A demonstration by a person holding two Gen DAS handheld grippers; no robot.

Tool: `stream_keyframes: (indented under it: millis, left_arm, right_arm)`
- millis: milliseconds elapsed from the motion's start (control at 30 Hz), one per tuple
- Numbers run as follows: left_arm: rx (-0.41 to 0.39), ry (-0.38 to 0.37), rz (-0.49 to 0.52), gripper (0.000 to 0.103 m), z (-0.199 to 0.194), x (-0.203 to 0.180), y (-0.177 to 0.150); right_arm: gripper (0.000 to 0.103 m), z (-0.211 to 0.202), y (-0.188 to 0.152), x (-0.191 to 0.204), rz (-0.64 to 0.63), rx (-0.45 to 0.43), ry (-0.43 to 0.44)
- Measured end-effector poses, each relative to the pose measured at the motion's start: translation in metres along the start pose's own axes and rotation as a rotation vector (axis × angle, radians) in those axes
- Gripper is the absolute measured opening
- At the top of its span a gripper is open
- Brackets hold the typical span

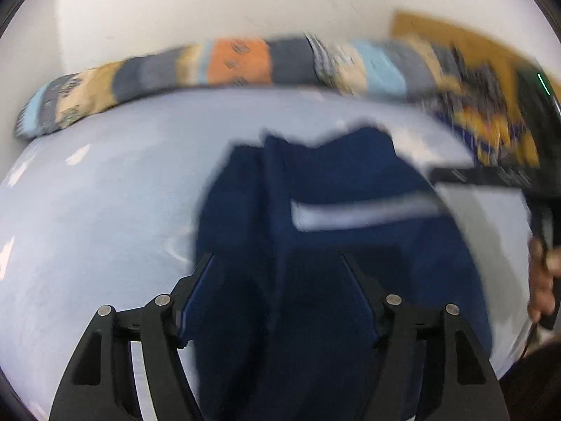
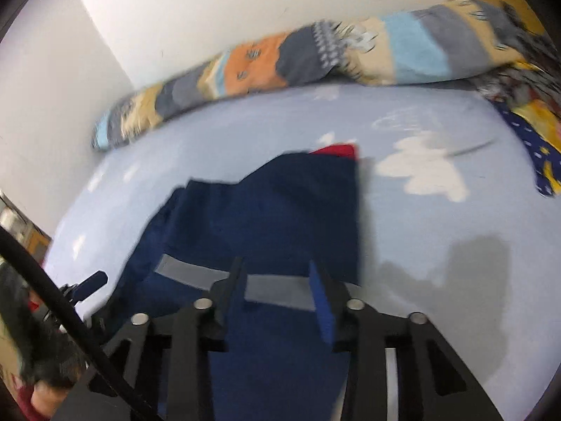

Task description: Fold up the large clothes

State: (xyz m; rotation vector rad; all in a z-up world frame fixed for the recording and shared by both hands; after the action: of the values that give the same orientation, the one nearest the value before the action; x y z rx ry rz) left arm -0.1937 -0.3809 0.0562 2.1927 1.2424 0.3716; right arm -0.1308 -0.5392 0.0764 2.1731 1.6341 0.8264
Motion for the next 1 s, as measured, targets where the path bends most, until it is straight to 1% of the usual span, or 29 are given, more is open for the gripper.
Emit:
stream_keyframes:
  millis: [33,67,100,133,167,200,233,300,333,400,433,467,500,567,600,633,667,700,733,767,800,833,1000]
  left_arm:
    - [0.056,0.035,0.019,0.073,0.015,-0.001,-0.01]
    - [0.101,0.056,0.022,0.079,0.033,0.003,-0.021]
    - [0.075,0.047,-0.013,0.085,0.036,0.007,-0.023]
    - [0.055,0.044,-0.05,0.086,0.037,0.012,-0.024]
    - [0.06,0.036,-0.07,0.087,0.035,0.015,-0.024]
    - [0.056,0.039,-0.071,0.086,0.032,0.015,-0.023]
    - [0.044,0.052,-0.063,0.086,0.027,0.015,-0.02]
    - [-0.002,0.075,-0.025,0.086,0.007,0.007,-0.019]
    - [-0.025,0.08,-0.006,0.086,-0.002,0.002,-0.019]
    - [-0.073,0.084,0.035,0.086,-0.022,-0.013,-0.023]
    - [-0.088,0.089,0.045,0.086,-0.029,-0.018,-0.027]
    - [-0.096,0.099,0.045,0.086,-0.04,-0.025,-0.037]
    - [-0.092,0.105,0.036,0.086,-0.042,-0.028,-0.044]
    - [-0.044,0.095,-0.005,0.089,-0.038,-0.03,-0.068]
    - [-0.027,0.104,-0.008,0.09,-0.03,-0.031,-0.075]
    - [-0.03,0.13,0.01,0.092,-0.025,-0.033,-0.082]
    - [-0.058,0.173,0.048,0.096,-0.024,-0.036,-0.084]
    - [-0.086,0.207,0.083,0.097,-0.024,-0.04,-0.085]
    - [-0.101,0.224,0.099,0.098,-0.026,-0.042,-0.085]
    - [-0.103,0.222,0.094,0.098,-0.026,-0.041,-0.085]
    - [-0.097,0.211,0.078,0.098,-0.026,-0.04,-0.085]
    - [-0.089,0.202,0.066,0.099,-0.025,-0.038,-0.086]
    - [-0.089,0.179,0.051,0.101,-0.025,-0.034,-0.087]
  right_arm:
    - [0.035,0.013,-0.002,0.002,-0.011,0.027,-0.019]
    - [0.035,0.033,-0.007,0.004,-0.022,0.073,-0.045]
    - [0.036,0.052,-0.014,0.002,-0.023,0.115,-0.067]
    - [0.036,0.062,-0.018,0.0,-0.026,0.129,-0.082]
    - [0.036,0.063,-0.017,0.002,-0.041,0.117,-0.102]
    - [0.036,0.06,-0.015,0.005,-0.056,0.112,-0.112]
    - [0.036,0.051,-0.013,0.009,-0.066,0.095,-0.103]
    - [0.036,0.025,-0.013,0.019,-0.061,0.052,-0.052]
    - [0.036,0.011,-0.015,0.025,-0.072,0.035,-0.041]
    - [0.036,-0.019,-0.028,0.026,-0.087,0.001,-0.051]
    - [0.04,-0.031,-0.038,0.027,-0.074,-0.016,-0.049]
    - [0.042,-0.038,-0.05,0.029,-0.06,-0.016,-0.037]
    - [0.042,-0.041,-0.063,0.029,-0.047,-0.013,-0.031]
    - [0.042,-0.042,-0.101,0.029,-0.022,0.013,-0.046]
    - [0.043,-0.036,-0.121,0.03,-0.007,0.048,-0.051]
    - [0.048,-0.032,-0.137,0.03,0.01,0.075,-0.051]
    - [0.049,-0.024,-0.147,0.03,0.025,0.097,-0.05]
    - [0.053,-0.02,-0.152,0.032,0.016,0.102,-0.06]
    - [0.061,-0.02,-0.152,0.035,-0.013,0.093,-0.077]
    - [0.068,-0.019,-0.151,0.04,-0.033,0.093,-0.078]
    - [0.076,-0.014,-0.149,0.043,-0.039,0.1,-0.066]
    - [0.079,-0.011,-0.147,0.045,-0.044,0.102,-0.066]
    - [0.081,-0.009,-0.142,0.05,-0.044,0.097,-0.077]
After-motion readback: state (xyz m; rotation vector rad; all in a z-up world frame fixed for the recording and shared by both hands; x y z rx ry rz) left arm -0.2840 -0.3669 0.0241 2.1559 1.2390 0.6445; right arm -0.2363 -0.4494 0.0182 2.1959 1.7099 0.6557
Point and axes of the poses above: each gripper's, at about its wrist camera, not at the fingertips, and z roughly the way its jaws point, x to its left, y to its top, the point moved 7 cm from there along z, roughly the way its jaws point, and after that the axes turned 2 degrees about -y, right-handed, at the moved point
